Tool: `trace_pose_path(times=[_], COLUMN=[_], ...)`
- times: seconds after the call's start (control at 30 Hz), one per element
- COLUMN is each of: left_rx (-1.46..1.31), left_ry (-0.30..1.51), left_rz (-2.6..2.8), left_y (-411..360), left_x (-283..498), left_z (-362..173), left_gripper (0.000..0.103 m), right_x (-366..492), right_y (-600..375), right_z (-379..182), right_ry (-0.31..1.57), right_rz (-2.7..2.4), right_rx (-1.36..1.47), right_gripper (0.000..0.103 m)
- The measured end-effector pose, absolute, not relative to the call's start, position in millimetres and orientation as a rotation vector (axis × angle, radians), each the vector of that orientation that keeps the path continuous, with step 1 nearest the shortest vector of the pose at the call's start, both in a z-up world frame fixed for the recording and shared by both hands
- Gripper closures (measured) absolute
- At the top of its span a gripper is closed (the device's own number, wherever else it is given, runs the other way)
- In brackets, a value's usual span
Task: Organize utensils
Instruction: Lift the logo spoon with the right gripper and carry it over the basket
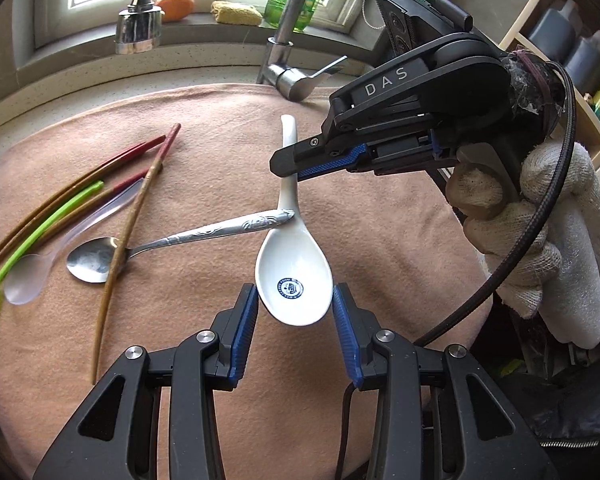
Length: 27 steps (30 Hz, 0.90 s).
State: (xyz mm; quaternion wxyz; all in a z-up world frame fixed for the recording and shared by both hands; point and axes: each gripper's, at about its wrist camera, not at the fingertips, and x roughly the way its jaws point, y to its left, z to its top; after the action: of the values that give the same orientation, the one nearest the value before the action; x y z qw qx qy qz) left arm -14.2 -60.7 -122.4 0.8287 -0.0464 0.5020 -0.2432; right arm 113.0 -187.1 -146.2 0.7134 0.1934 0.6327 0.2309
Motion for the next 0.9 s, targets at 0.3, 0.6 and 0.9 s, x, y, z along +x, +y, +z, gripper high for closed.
trace_pose_path(times=[0.3, 0.6, 0.9], left_rx=[-0.124, -0.136, -0.155], left_ry=[1.038, 0.993, 0.94], left_rz=[-0.537, -0.492, -0.389], left_y=[-84, -75, -27], left_x=[-5, -11, -21], left_z=[-124, -109, -88], left_gripper=[0.066, 0.066, 0.066], right_x=[109, 113, 119], right_y=[-209, -196, -137], right_z=[-138, -121, -96], right_ry=[1.378, 1.349, 1.32], right_rz=[0.49, 0.542, 0.649], right_rx=[0.416, 0.401, 0.359], right_gripper=[0.094, 0.094, 0.094])
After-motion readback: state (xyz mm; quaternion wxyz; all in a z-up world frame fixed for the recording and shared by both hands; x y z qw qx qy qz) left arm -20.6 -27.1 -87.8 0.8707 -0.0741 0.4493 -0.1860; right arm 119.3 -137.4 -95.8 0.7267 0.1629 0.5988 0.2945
